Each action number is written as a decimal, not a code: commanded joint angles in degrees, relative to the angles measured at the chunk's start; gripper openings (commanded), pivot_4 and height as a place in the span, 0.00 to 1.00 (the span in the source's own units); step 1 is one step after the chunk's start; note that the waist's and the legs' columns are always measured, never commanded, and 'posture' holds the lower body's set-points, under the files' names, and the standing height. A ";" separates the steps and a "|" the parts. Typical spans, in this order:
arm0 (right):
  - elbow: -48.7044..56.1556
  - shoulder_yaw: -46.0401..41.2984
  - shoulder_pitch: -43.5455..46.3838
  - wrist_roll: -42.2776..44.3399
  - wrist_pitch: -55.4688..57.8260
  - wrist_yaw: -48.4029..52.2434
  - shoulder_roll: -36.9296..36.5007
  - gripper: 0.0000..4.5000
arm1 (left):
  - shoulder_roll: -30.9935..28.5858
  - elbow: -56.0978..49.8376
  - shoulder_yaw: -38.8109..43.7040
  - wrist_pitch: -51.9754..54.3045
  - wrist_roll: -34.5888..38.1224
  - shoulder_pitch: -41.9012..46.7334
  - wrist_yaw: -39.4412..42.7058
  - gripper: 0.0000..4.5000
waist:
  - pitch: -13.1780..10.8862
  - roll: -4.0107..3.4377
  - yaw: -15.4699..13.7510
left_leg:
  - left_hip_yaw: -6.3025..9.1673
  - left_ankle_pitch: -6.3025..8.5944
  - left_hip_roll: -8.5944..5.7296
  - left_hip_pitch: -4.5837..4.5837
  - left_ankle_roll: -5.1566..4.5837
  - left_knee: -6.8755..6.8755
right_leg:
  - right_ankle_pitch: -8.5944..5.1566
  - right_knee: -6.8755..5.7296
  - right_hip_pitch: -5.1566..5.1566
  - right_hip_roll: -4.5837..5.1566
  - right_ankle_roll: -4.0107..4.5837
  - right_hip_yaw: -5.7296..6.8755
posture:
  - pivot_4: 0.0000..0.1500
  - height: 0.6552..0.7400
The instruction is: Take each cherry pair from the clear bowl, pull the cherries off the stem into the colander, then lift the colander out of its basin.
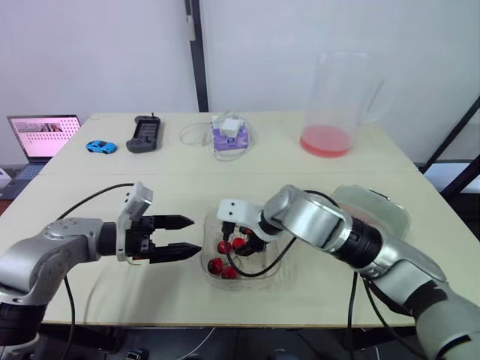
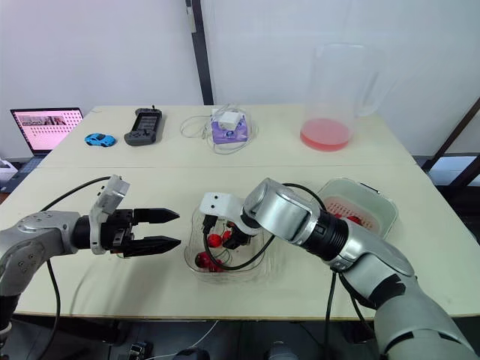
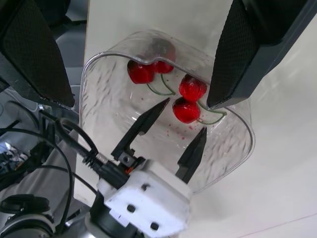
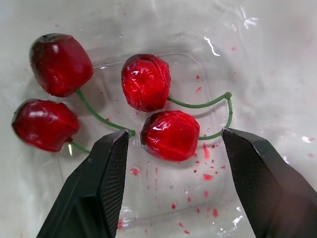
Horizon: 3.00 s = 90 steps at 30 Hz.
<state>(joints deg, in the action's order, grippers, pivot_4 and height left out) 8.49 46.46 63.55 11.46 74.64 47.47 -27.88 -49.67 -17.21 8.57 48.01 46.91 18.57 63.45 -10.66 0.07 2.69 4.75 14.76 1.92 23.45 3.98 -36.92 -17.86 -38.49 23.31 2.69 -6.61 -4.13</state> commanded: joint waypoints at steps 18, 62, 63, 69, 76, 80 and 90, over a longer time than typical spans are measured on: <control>12.25 -4.83 -1.34 -4.38 -19.92 3.44 -11.72 0.21 | 0.69 1.59 1.62 -1.32 0.62 2.64 -0.28 1.00 | 0.00 0.01 -0.08 | -0.01 0.00 0.00 0.01 0.00 0.00 | 0.00 0.05 -0.01 0.01 0.00 0.01 | 1.00 0.92; 15.07 -26.36 -33.25 -52.78 -77.74 -24.84 -5.31 0.20 | 30.38 10.32 -3.74 -7.96 -3.53 23.65 -20.60 0.49 | -0.01 0.17 -0.19 | 0.00 -0.22 -0.06 -0.02 0.38 -0.09 | 0.01 0.00 -0.15 0.03 -0.02 -0.01 | 1.00 0.92; 15.12 -26.59 -33.49 -52.78 -77.85 -24.62 -5.18 0.20 | 30.48 10.35 -3.57 -8.16 -3.46 23.68 -20.67 0.38 | -0.01 0.17 -0.20 | 0.00 -0.22 -0.06 -0.02 0.38 -0.09 | 0.01 0.00 -0.15 0.04 -0.02 -0.01 | 1.00 0.92; 15.53 -27.74 -34.61 -52.76 -77.82 -23.32 -4.44 0.20 | 31.47 10.09 -2.66 -9.03 -2.41 23.73 -20.99 0.01 | -0.01 0.17 -0.22 | 0.00 -0.22 -0.06 -0.03 0.38 -0.10 | 0.01 0.00 -0.16 0.04 -0.02 0.00 | 1.00 0.92; 15.71 -28.70 -35.19 -52.00 -77.98 -21.43 -3.75 0.20 | 31.76 9.89 -2.88 -8.68 -1.89 23.43 -20.43 0.01 | -0.01 0.17 -0.19 | 0.00 -0.22 -0.06 -0.03 0.39 -0.10 | 0.01 0.00 -0.17 0.04 -0.02 0.00 | 1.00 0.92; 16.41 -29.86 -36.29 -48.24 -76.55 -19.04 -2.70 0.20 | 31.61 9.86 -3.27 -8.41 -1.88 23.29 -20.09 0.01 | -0.01 0.17 -0.21 | 0.00 -0.22 -0.06 -0.03 0.39 -0.10 | 0.01 0.00 -0.17 0.04 -0.02 0.00 | 1.00 0.92; 28.05 -46.48 -43.34 -17.21 -54.62 -2.86 -2.37 0.84 | 30.75 12.91 -4.41 -9.01 -2.49 24.69 -15.85 0.00 | -0.01 0.18 -0.31 | 0.02 -0.20 -0.08 -0.04 0.35 -0.12 | 0.01 0.10 -0.32 0.07 -0.03 0.02 | 1.00 0.92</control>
<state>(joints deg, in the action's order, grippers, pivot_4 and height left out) 31.73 5.01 18.03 -14.75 12.48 41.83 -31.69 -18.68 -3.50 3.86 40.09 44.00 41.50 46.17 -10.67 0.26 2.38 4.77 14.59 1.84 23.36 4.29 -37.05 -17.85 -38.42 22.96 2.75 -6.64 -4.12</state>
